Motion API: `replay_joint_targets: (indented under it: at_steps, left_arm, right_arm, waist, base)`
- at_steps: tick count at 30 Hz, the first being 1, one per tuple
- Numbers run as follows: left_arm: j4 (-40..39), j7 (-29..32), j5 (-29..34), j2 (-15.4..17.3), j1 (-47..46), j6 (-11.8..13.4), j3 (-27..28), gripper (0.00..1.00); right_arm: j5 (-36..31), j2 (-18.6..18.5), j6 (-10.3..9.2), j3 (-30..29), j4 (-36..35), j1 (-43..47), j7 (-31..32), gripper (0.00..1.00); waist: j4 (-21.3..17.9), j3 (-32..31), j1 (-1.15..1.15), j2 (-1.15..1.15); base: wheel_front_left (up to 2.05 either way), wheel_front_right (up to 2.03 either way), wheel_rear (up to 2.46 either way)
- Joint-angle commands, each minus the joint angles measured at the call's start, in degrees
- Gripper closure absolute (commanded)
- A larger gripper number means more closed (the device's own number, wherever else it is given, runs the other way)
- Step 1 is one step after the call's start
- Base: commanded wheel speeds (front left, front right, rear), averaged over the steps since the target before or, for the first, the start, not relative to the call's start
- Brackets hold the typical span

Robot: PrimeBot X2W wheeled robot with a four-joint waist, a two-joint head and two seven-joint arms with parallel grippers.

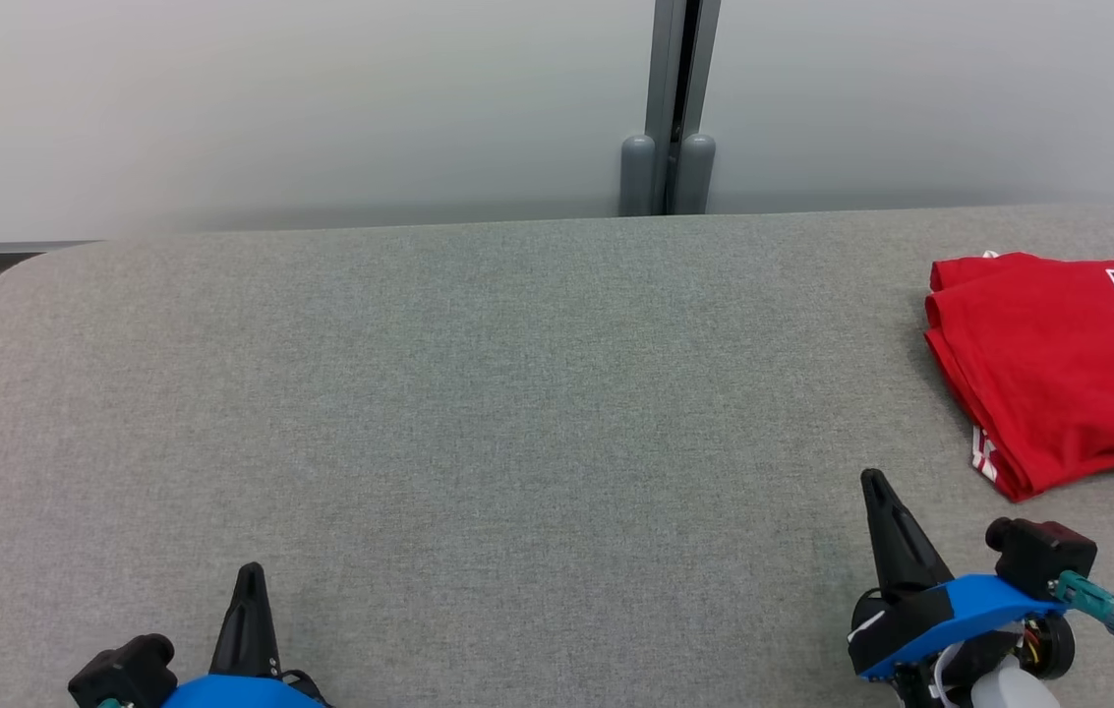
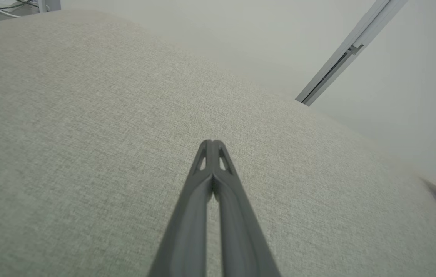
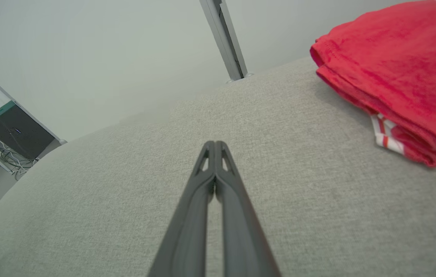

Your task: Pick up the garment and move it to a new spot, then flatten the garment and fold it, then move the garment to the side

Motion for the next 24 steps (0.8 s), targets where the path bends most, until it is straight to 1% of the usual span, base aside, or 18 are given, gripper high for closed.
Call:
replay_joint_targets:
  at_steps: [1,3,24]
  left_arm:
    - [-1.1,0.6,-2.5,0.2,-1.9,-0.4,0.9,1.00]
    - [-1.2,0.8,-3.3,0.1,-2.0,-0.6,1.1,1.00]
    - [-2.3,5.5,-19.3,-0.7,-3.9,-2.6,4.4,1.00]
  right_arm:
    - [2.9,-0.1,0.00,-0.5,-1.4,-0.1,0.5,1.00]
    - [3.9,-0.1,0.00,-0.7,-1.6,0.0,0.8,1.00]
    - [22.0,-0.1,0.00,-3.3,-4.5,1.0,5.4,1.00]
  waist:
    - [0.0,-0.1,0.00,0.00]
    - [0.0,-0.1,0.00,0.00]
    - [-0.2,-0.9,0.00,0.00]
  base:
    - [0.00,0.00,0.00]
    - [0.00,0.00,0.00]
    - [0.00,0.00,0.00]
